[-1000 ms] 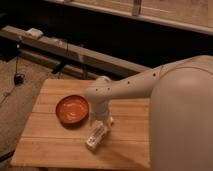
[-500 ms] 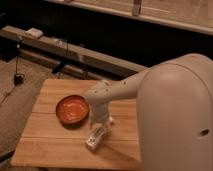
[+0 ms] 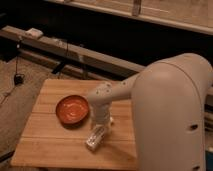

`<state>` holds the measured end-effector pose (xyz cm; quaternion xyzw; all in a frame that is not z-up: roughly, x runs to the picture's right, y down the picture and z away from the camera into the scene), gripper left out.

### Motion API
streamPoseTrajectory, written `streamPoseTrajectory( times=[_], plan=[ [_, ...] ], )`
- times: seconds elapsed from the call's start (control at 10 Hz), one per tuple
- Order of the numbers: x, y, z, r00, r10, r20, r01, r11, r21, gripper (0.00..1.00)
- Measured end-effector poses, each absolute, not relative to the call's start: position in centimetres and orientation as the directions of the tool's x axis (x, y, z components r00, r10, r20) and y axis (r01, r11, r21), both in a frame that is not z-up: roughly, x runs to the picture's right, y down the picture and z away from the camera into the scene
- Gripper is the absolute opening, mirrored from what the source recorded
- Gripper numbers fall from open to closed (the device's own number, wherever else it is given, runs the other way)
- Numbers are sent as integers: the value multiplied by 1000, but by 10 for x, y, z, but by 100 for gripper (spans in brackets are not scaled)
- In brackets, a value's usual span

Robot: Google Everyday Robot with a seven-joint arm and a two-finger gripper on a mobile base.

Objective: Place the bottle in the ceramic bowl

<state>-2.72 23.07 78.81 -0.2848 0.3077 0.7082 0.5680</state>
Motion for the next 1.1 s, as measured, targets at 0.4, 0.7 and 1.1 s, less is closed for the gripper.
streamPoseTrajectory(
  times=[0.4, 0.7, 1.1],
  plan=[
    [-26, 238, 797, -202, 617, -761, -977, -180, 113, 65],
    [-27, 245, 807, -203, 582, -787, -975, -192, 110, 38],
    [-19, 219, 792, -211, 599, -772, -971, -221, 94, 3]
  ],
)
